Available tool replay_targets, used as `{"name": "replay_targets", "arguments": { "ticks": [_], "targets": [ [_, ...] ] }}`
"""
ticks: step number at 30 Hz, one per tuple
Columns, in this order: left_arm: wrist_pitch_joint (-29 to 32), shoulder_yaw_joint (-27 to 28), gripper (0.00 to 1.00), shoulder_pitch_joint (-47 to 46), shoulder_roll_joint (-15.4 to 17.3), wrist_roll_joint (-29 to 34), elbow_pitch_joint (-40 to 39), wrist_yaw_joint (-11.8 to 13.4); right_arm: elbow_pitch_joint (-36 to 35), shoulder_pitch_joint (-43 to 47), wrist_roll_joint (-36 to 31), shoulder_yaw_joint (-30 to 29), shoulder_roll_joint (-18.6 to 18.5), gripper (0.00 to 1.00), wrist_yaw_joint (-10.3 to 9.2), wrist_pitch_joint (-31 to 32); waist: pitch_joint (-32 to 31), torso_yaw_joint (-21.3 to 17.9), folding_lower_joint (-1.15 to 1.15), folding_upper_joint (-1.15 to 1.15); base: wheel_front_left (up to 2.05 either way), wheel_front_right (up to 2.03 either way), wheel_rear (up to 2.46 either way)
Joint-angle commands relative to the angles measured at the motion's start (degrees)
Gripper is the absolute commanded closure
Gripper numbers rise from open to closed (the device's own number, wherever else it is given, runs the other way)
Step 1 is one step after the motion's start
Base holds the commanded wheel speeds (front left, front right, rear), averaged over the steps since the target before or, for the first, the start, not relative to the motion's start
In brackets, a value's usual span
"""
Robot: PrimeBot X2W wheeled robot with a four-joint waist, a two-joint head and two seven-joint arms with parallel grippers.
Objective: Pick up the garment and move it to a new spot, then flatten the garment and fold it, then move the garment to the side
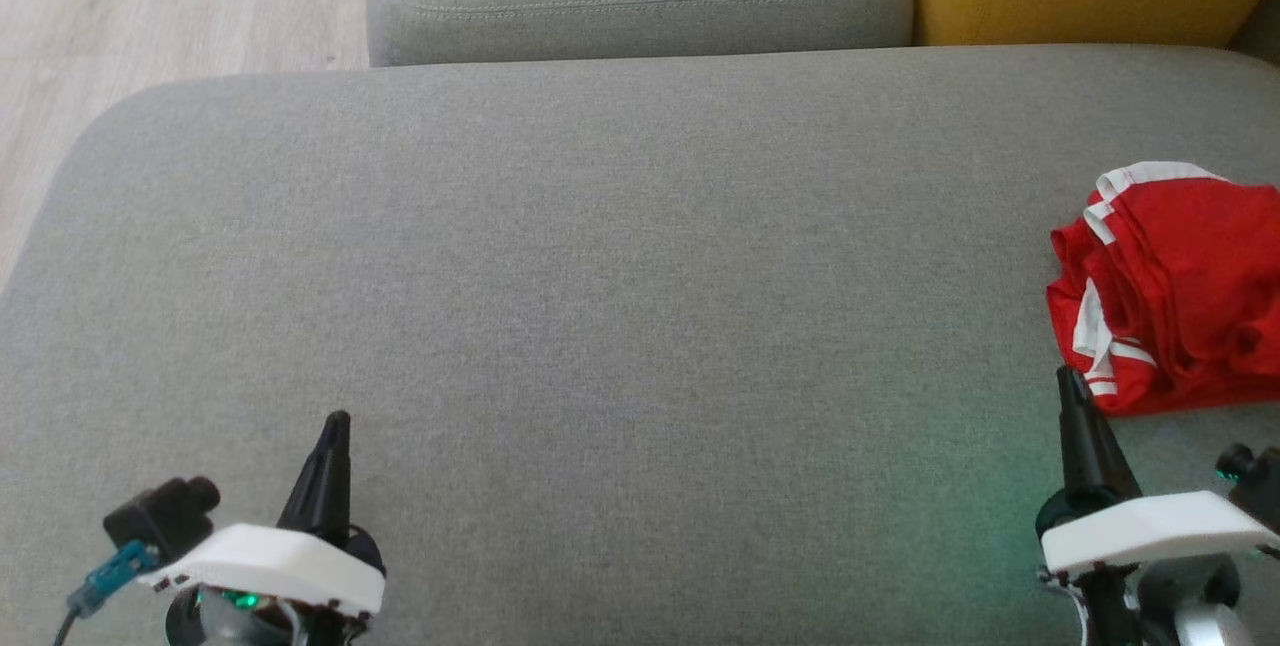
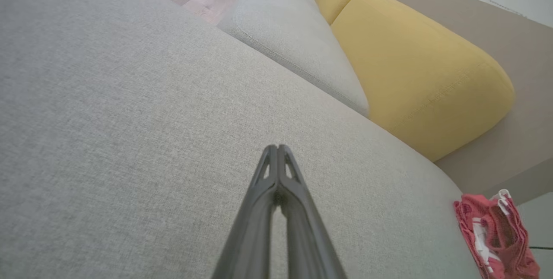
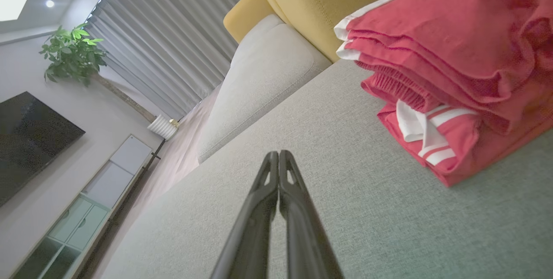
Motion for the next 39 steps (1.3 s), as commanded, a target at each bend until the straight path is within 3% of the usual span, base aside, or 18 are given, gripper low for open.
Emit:
{"name": "replay_targets", "arguments": {
  "ticks": [1, 39],
  "targets": [
    [0.4, 1.9, 1.0, -3.4, 0.3, -1.8, -1.5, -0.3, -1.5, -2.8, 1.9, 0.2, -1.1, 1.0, 0.19, 0.0, 0.0, 0.0, 0.0, 0.0, 0.0, 0.0, 0.0],
    [5.8, 7.9, 1.0, -6.0, -1.9, -25.6, 0.7, -3.0, 2.8, -6.2, 26.3, -0.9, -1.5, 1.0, 0.31, 1.2, -0.6, -1.0, 0.0, 0.0, 0.0, 0.0, 0.0]
  ]
}}
